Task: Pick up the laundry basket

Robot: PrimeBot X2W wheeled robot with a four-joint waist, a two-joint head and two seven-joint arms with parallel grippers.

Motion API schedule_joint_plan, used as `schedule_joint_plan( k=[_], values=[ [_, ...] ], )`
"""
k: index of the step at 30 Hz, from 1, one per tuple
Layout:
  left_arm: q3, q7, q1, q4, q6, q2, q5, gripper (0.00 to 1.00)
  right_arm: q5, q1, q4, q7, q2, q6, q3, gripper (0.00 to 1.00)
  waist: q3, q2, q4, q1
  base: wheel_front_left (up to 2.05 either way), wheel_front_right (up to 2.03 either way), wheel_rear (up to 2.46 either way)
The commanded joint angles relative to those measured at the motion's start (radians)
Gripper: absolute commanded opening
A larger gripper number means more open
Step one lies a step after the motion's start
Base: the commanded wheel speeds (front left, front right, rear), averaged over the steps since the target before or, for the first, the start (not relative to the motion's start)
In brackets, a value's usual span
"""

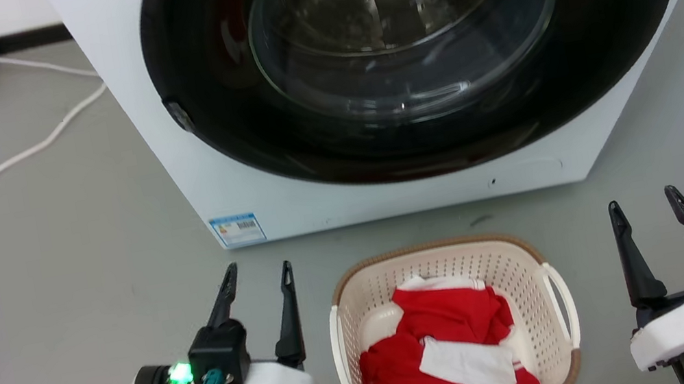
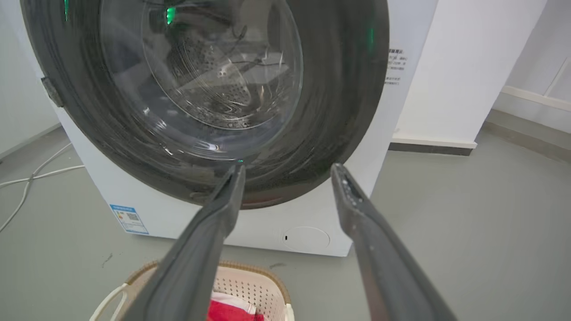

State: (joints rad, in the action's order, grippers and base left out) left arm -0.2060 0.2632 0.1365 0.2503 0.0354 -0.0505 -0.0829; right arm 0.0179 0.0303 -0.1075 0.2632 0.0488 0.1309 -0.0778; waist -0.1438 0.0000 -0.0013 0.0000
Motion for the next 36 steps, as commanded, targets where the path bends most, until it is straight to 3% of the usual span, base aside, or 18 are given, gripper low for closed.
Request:
schedule_joint_plan(
  k=[1, 20, 28, 36],
  values=[
    [-0.010, 0.002, 0.035, 0.025, -0.006, 0.000, -0.011, 1.00, 0.018, 0.026, -0.024, 0.002, 0.003, 0.000, -0.009, 1.00, -0.052, 0.0000, -0.004, 0.0000, 0.00, 0.00, 0.00],
    [-0.198, 0.002, 0.444, 0.634, -0.081, 0.000, -0.150, 1.00, 0.202, 0.343, -0.443, 0.002, 0.011, 0.000, -0.055, 1.00, -0.431, 0.0000, -0.019, 0.0000, 0.00, 0.00, 0.00],
    [-0.272, -0.009, 0.576, 0.820, -0.120, 0.000, -0.248, 1.00, 0.249, 0.477, -0.648, 0.003, 0.029, 0.000, -0.079, 1.00, -0.539, 0.0000, -0.029, 0.0000, 0.00, 0.00, 0.00],
    [-0.341, -0.037, 0.669, 0.905, -0.140, 0.000, -0.328, 1.00, 0.293, 0.582, -0.813, 0.002, 0.038, 0.000, -0.097, 1.00, -0.616, 0.0000, -0.028, 0.0000, 0.00, 0.00, 0.00]
  ],
)
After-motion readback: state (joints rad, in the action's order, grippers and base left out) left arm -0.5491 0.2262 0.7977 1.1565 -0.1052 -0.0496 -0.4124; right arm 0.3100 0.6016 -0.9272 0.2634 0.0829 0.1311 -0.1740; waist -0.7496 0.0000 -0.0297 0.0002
